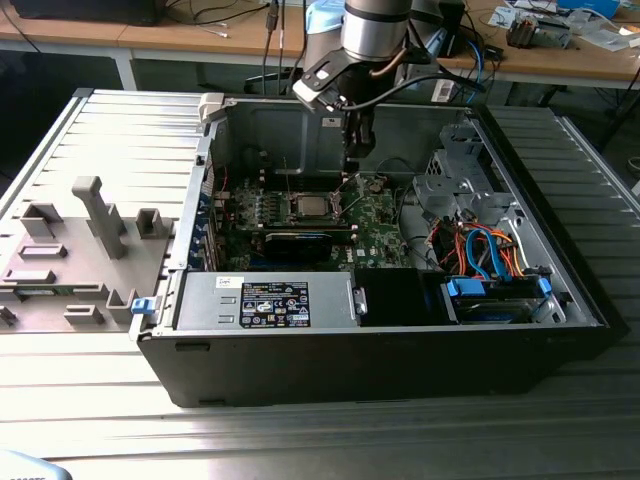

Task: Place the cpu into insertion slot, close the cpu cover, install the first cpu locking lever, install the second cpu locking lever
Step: 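Close the cpu cover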

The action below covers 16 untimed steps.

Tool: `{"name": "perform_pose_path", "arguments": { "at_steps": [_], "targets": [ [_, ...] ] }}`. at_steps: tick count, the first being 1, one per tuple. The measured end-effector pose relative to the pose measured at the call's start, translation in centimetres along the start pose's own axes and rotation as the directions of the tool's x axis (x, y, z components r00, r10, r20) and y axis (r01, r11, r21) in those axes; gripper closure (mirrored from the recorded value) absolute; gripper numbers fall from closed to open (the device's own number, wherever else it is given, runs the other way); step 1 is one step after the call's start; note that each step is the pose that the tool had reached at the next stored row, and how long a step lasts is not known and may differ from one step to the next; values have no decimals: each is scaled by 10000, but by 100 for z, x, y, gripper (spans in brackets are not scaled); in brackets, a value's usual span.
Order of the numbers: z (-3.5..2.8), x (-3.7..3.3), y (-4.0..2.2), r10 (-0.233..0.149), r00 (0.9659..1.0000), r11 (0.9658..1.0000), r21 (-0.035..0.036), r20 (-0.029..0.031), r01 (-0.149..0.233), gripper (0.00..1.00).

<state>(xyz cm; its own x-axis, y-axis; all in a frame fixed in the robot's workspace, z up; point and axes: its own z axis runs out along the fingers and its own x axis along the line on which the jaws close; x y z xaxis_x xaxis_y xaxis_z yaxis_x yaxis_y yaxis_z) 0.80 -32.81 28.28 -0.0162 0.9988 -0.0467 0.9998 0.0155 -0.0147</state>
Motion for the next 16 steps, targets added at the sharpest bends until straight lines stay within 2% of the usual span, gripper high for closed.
{"name": "perform_pose_path", "arguments": {
  "at_steps": [16],
  "targets": [
    [7,-1,75,0,10000,10000,0,0,0,89]
  ]
}}
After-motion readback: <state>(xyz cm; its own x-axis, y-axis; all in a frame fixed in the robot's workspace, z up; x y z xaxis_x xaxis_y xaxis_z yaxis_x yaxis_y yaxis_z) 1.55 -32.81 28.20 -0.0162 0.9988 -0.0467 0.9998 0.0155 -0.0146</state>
